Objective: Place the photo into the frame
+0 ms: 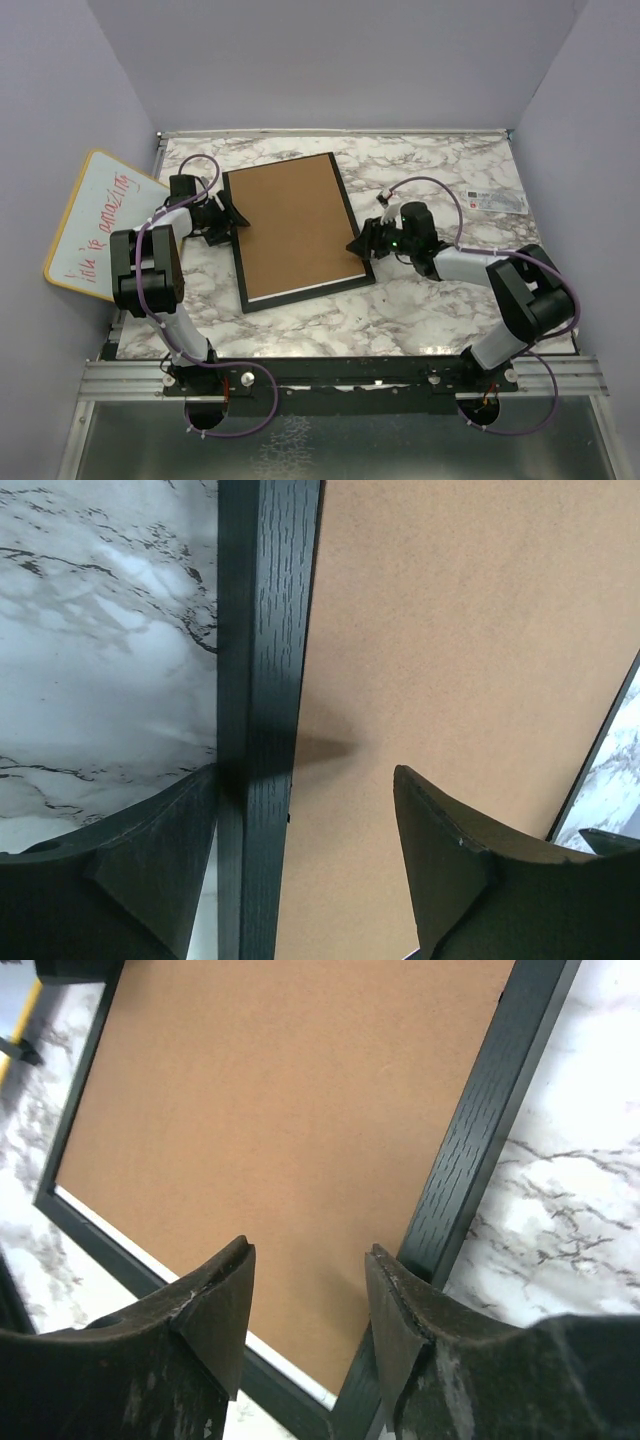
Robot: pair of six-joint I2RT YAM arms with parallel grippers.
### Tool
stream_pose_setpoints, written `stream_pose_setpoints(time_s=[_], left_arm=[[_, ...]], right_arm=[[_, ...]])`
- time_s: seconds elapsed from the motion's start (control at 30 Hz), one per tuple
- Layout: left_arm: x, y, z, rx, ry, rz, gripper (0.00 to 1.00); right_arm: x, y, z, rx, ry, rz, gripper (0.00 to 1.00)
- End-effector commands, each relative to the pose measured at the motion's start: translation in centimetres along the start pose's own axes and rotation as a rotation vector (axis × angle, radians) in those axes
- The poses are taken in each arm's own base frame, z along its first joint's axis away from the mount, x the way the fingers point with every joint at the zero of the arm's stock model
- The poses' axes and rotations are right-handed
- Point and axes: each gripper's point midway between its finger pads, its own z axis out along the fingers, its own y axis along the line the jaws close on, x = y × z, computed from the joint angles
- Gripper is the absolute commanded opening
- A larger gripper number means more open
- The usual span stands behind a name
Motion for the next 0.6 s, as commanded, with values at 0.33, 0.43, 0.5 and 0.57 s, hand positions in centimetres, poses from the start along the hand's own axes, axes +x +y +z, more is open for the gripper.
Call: stream_pose_setpoints(time_s=[0.33,0.43,0.5,0.57], left_arm=[[2.1,0.2,0.3,-0.033,0.077,-0.021,0.82],[0.8,0.1,-0.1,-0.056,0.034,0.002,0.85],[-0.1,-0.2,-0.4,-0.062,0.006,0.013,0.86],[-0.9,-0.5,-0.4,-0.06,-0.011,0.019,0.86]], right_arm=[[-2.1,-3.3,-1.6,0.295,0.008,0.005,0.66],[-2.7,-3.2,-1.1,0.315,0.032,0.07,0.67],[-3.4,-2.9,-0.4,0.306,0.035,0.1,0.68],[-4.3,-2.7,0.3,0.293,0.026,0.112,0.69]])
